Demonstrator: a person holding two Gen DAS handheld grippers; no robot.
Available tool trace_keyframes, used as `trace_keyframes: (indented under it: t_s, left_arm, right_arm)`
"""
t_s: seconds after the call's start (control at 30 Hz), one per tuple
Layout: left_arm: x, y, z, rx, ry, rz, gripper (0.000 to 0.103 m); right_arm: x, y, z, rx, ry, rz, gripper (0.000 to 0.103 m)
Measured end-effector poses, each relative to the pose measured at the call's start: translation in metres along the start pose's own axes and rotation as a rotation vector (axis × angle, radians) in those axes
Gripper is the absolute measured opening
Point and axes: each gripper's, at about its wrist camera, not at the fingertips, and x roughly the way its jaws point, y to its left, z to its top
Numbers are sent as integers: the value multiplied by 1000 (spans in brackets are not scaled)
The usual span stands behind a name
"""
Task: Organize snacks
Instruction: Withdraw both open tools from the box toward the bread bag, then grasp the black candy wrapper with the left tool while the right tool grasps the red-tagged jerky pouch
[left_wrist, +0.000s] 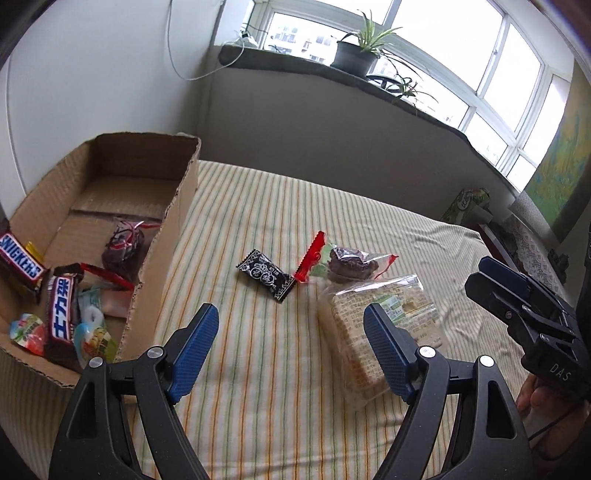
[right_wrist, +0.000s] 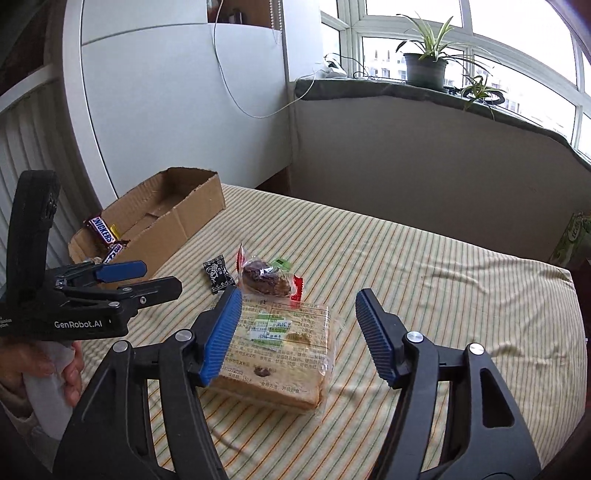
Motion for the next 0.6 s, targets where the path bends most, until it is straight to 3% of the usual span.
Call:
trace_keyframes:
  t_s: [0.17,0.3,0.47,0.6]
  left_arm:
    - [9,-6,5,-7,-25,58,86]
    - [23,-5,14,-46,15,-33,86]
    - [33,3,30,-80,-6,-44,86]
    - [40,4,31,-115,20,-56,86]
  right_arm:
    - [39,1,16,-35,48,19,67]
    - [61,-4,32,-54,62,35,67]
    - [75,-10,45,-94,104,78,67]
    - [83,-11,43,-153,181,174,67]
